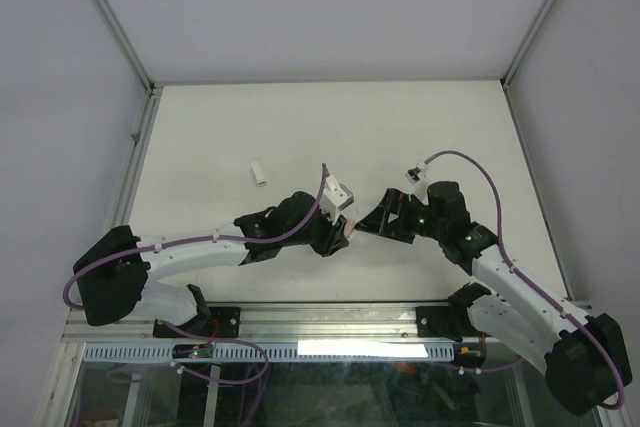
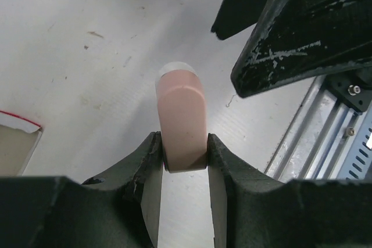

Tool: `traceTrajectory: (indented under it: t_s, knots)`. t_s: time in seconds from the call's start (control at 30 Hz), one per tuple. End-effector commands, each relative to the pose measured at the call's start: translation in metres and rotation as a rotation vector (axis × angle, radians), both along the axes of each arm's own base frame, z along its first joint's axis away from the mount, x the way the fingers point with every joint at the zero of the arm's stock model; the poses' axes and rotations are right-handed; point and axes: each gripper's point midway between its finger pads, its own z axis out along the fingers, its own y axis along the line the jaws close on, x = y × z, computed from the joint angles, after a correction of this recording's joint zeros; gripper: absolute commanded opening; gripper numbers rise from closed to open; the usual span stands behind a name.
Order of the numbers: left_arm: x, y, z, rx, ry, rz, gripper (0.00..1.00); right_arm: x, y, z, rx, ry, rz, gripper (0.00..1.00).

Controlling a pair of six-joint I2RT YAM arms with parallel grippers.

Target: Load the staples into the stapler

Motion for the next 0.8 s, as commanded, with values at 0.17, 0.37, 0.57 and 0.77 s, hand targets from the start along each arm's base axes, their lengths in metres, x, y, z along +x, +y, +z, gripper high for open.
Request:
traceTrajectory:
  t_s: [0.17,0.37,0.57,0.77]
  knots:
    - [-0.012,-0.019,0.036,-0.124,-0.064,-0.132,0.0,-0.011,0.035,0.055,0.238,-0.038,0.145,1.0]
    - [-0.014,-0.018,0.044,-0.143,-0.086,-0.135,0.0,-0.011,0.037,0.037,0.188,0.02,0.134,1.0]
    - [-0.017,-0.018,0.049,-0.157,-0.095,-0.144,0.0,-0.016,0.05,0.032,0.174,0.054,0.168,0.94]
    - [-0.022,-0.019,0.05,-0.161,-0.096,-0.166,0.0,-0.012,0.054,0.029,0.177,0.064,0.137,0.78]
